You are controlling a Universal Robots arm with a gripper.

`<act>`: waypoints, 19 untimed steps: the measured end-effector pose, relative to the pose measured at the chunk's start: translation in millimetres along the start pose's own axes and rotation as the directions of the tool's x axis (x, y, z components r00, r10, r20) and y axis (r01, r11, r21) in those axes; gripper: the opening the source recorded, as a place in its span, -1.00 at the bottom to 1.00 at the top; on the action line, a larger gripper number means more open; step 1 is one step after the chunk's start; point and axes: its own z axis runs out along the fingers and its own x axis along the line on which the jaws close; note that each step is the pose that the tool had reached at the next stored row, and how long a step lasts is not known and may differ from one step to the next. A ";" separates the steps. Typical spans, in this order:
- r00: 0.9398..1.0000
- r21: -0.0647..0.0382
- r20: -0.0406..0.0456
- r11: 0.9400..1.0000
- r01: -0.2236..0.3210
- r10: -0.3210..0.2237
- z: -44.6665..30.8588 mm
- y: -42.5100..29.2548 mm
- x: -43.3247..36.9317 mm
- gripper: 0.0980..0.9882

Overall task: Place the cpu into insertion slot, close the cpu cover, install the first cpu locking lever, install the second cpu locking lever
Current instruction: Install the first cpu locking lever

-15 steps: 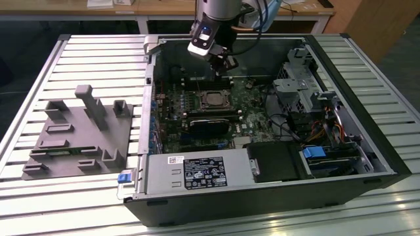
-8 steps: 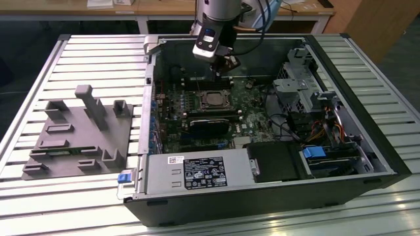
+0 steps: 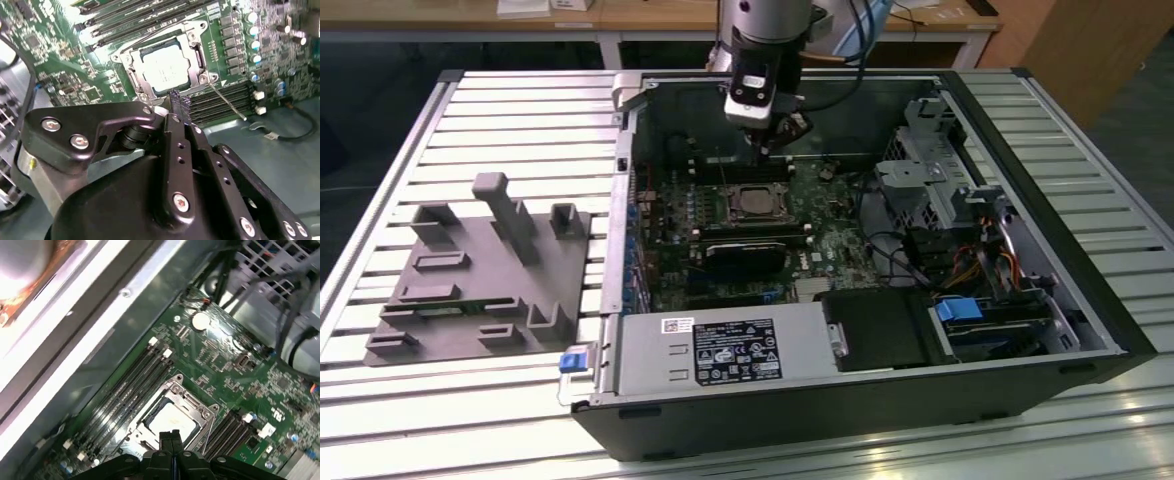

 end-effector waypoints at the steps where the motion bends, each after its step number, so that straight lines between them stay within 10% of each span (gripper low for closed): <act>1: 1.000 0.000 -0.001 1.000 0.019 -0.019 0.0 0.0 0.0 -0.95; 10: 0.983 -0.001 -0.005 0.983 0.182 -0.182 0.0 0.0 0.0 -0.95; 19: 0.941 -0.003 -0.010 0.941 0.339 -0.339 0.0 0.0 0.0 -0.95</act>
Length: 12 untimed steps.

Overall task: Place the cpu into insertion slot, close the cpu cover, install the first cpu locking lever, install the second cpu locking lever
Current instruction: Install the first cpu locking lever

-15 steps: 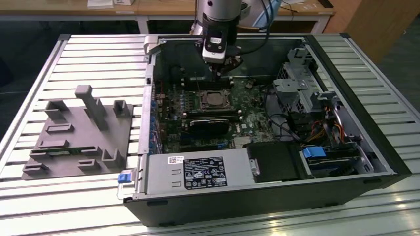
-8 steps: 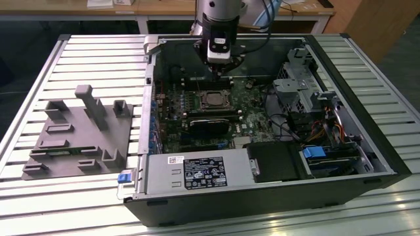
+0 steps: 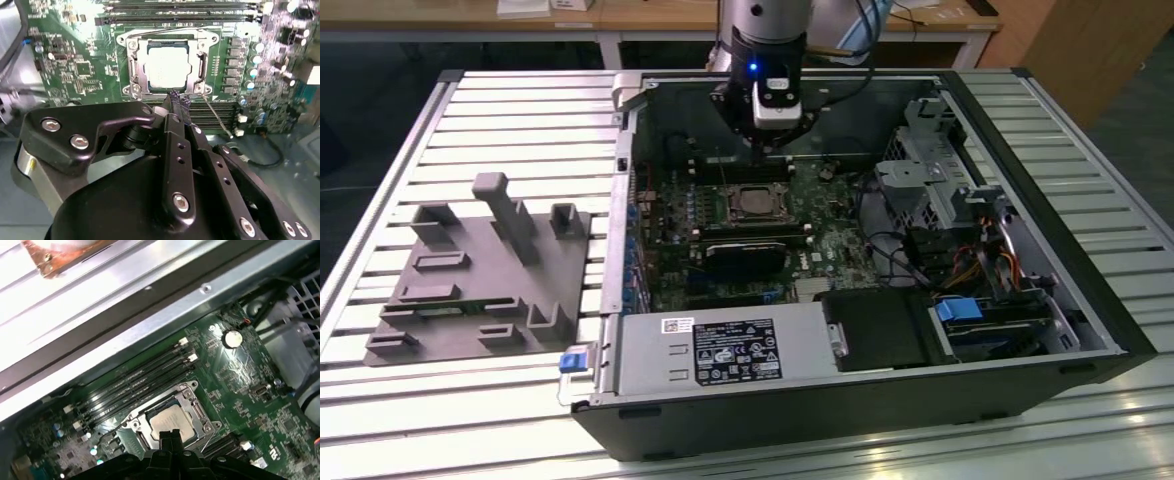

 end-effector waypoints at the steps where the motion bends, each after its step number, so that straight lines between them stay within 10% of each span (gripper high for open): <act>1: 1.000 0.000 -0.001 1.000 0.018 -0.018 0.0 0.0 0.0 -0.95; 12: 0.979 -0.002 -0.005 0.979 0.204 -0.204 0.6 -0.1 0.0 -0.95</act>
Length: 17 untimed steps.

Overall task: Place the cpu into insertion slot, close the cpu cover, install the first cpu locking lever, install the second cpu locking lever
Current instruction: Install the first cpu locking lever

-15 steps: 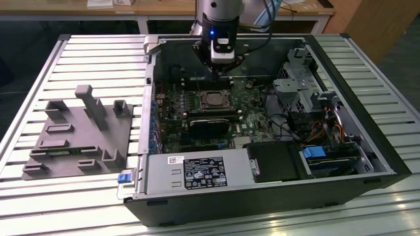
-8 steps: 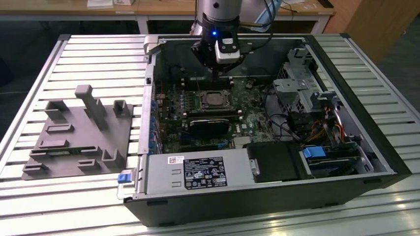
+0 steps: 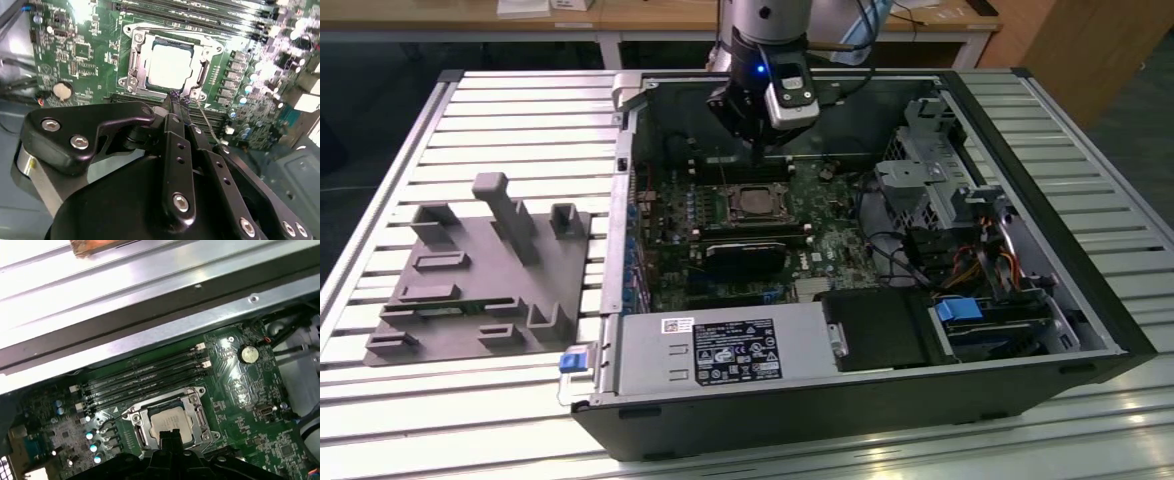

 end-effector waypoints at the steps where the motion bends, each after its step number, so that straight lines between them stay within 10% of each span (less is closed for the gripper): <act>1: 1.000 0.000 0.000 1.000 0.017 -0.017 0.1 0.0 0.0 -0.95; 8: 0.990 -0.001 -0.003 0.990 0.140 -0.140 0.9 0.0 0.0 -0.95; 17: 0.957 -0.003 -0.008 0.957 0.289 -0.289 1.2 0.0 0.0 -0.95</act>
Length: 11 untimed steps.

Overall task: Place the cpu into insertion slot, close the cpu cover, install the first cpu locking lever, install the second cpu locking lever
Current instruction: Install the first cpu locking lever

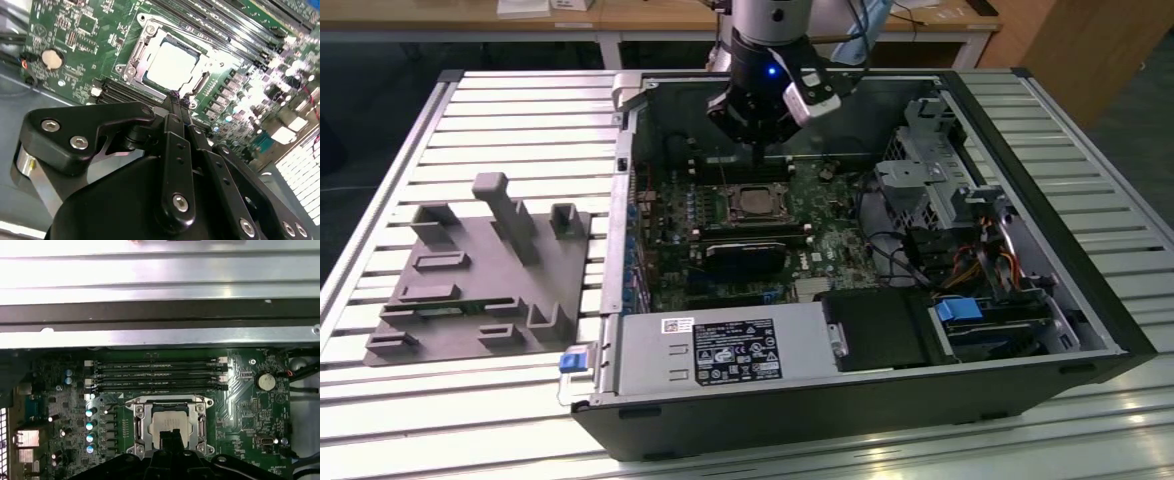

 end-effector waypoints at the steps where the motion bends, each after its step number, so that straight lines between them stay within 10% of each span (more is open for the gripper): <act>1: 1.000 0.000 0.000 1.000 0.009 -0.009 0.0 0.0 0.1 -0.95; 11: 1.000 0.000 0.002 1.000 0.016 -0.016 -0.1 -0.5 17.2 -0.95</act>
